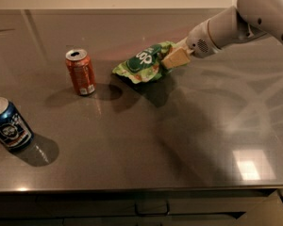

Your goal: Move green rice chip bag near coke can

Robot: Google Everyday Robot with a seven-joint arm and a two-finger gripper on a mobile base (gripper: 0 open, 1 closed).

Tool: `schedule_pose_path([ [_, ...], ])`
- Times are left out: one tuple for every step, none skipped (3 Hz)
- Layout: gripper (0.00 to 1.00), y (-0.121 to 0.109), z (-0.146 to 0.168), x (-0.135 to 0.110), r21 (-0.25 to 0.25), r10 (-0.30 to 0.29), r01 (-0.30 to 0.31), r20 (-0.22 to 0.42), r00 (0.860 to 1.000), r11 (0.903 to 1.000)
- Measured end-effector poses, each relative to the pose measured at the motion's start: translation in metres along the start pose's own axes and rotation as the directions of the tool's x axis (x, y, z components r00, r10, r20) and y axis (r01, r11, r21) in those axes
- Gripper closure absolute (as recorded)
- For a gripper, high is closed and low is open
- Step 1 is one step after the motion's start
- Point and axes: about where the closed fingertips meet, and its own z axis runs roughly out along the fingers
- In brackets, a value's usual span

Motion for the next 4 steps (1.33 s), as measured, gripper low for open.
schedule_pose_path([
  [1.00, 0.025, 0.014, -0.010, -0.044, -0.027, 0.028, 0.008, 1.000, 0.9987],
  [1.00, 0.042, 0.021, -0.016, -0.072, -0.043, 0.044, 0.017, 0.999, 0.9964],
  [0.83, 0.054, 0.029, -0.018, -0.093, -0.048, 0.049, 0.019, 0.999, 0.9944],
  [0.59, 0.061, 0.036, -0.016, -0.102, -0.051, 0.052, 0.009, 0.999, 0.9934],
])
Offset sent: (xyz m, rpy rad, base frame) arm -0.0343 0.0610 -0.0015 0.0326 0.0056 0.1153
